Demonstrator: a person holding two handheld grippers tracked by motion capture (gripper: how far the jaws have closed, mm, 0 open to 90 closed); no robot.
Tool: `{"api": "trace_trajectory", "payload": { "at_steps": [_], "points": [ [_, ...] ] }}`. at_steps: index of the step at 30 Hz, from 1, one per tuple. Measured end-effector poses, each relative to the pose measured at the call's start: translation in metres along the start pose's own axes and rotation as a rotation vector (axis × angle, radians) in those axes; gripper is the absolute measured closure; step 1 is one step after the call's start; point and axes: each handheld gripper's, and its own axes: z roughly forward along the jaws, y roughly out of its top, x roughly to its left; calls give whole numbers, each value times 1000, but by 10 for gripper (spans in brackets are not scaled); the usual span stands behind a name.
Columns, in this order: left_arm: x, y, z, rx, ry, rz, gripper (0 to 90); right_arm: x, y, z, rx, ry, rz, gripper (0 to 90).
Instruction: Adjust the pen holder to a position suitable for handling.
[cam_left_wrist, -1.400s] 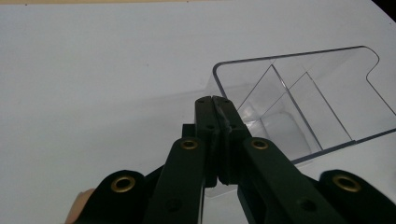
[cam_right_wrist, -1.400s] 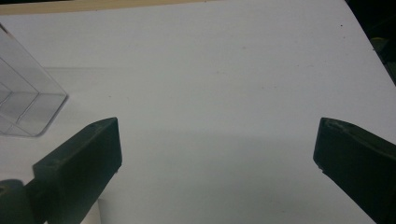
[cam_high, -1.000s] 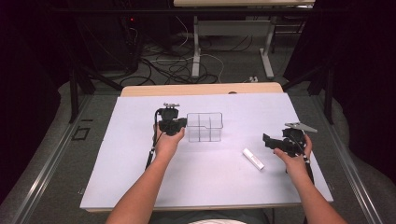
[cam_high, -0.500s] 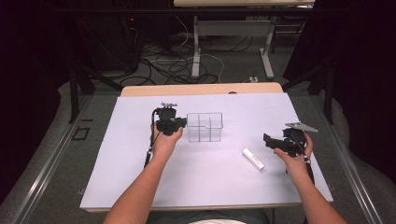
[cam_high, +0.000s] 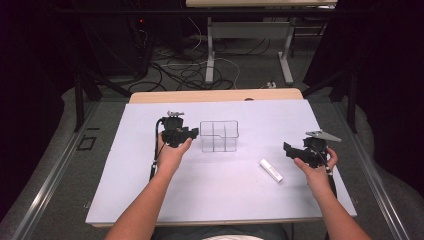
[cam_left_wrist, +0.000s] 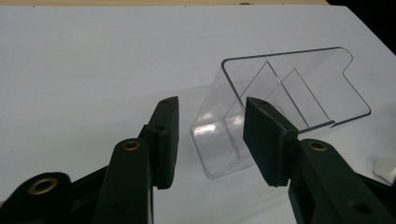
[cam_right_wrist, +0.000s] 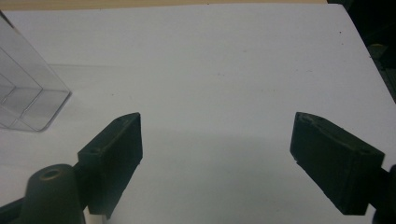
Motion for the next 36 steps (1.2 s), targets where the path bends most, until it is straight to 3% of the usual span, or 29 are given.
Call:
{"api": "trace_trajectory", "payload": {
  "at_steps": [3,11,22,27,30,34,36],
  "points": [
    [2,-3,-5,-8,1,5,535,3,1,-1,0,5,-33,192],
    [13,-13,-14,-30,-32,1,469,7,3,-4,-14,2,-51,216],
    [31,-29,-26,-66,-52,8,342,7,9,-6,34,66,-75,230],
    [34,-35,-35,-80,-15,50,306,7,11,-7,52,88,-90,238],
    [37,-38,-40,-80,-24,49,290,8,13,-9,45,123,-110,245],
    [41,-43,-47,-88,-6,79,270,10,14,-9,56,129,-144,245],
    [44,-45,-47,-103,-18,93,233,12,15,-9,65,132,-173,244]
  ]
}}
